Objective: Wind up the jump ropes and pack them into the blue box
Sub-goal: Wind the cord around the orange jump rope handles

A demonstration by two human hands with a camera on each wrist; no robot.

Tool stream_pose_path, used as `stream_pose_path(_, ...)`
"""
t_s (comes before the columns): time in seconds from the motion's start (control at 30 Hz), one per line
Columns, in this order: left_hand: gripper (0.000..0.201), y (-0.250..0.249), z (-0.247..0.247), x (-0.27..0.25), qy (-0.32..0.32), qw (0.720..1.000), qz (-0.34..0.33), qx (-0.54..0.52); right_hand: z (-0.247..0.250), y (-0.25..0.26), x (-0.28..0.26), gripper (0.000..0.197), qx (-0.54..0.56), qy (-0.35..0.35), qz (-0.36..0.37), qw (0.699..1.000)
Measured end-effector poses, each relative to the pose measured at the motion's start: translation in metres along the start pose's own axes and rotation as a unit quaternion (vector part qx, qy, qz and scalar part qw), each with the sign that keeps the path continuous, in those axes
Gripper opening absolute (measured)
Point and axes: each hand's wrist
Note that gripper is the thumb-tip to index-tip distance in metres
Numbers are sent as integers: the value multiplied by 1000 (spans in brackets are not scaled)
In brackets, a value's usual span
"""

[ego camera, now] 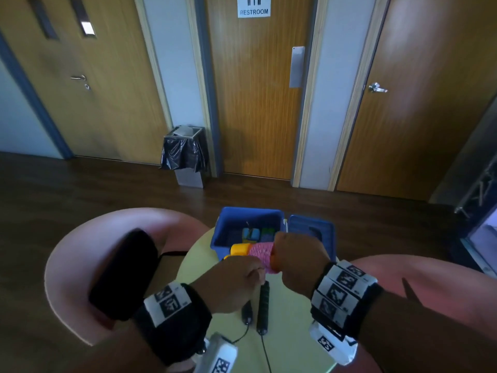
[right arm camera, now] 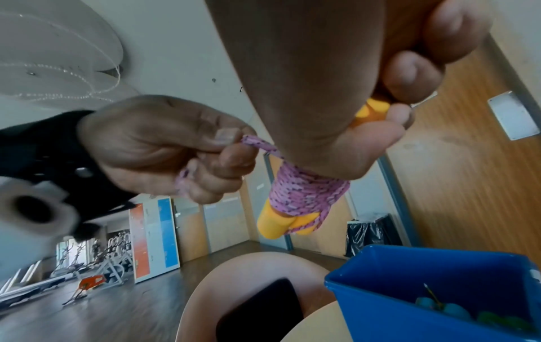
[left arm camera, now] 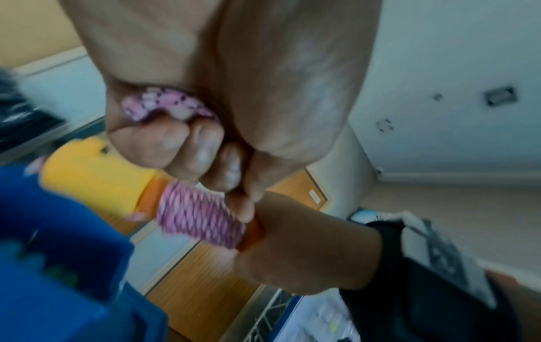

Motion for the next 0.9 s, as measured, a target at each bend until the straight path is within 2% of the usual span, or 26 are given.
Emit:
stream_pose_path(0.1, 6, 23, 33, 11, 41, 997, -36, 55, 7, 18, 14, 40, -8, 14, 39, 999)
stream_pose_path(0.17, 18, 34, 57, 16, 50, 995, -76, 47, 16, 27, 20, 39, 4, 23, 68, 997)
stream_pose_path(0.23, 14, 42, 78, 21, 60, 988, -127, 70, 25, 32, 26, 35, 17, 29, 89, 995)
stream_pose_path(0.4, 9, 67, 104, 38, 37, 969, -235, 71, 50, 37, 43, 34, 43, 42, 82, 995)
stream_pose_path(0.5, 4, 80, 111, 52, 26, 959, -282, 27, 61, 42, 50, 35, 38, 51, 92, 994)
stream_pose_path(0.6, 13, 87, 113, 59, 7, 960, -278, -36, 65, 43, 54, 31, 54, 32, 86, 994)
stream_pose_path(0.7, 18, 87, 113, 60, 60, 964, -220, -134, 67, 42, 55, 31, 82, 13, 63, 995)
stream_pose_path(0.77, 19, 84, 111, 60, 81, 962, -212, -152, 62, 41, 56, 30, 112, 6, 44, 993)
stream_pose_path(0.83, 19, 85, 110, 63, 53, 960, -221, -163, 57, 42, 57, 33, 180, -17, 11, 984)
stream_pose_path(0.9, 18, 88, 109, 70, 8, 962, -208, -178, 56, 42, 57, 47, 256, -62, -66, 962)
Point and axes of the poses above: each hand's wrist, its own x-axis towards the middle knuckle, its own z-axis out of the back of the hand, y = z × x, and after that the axes turned 7 degrees about -z, right-handed
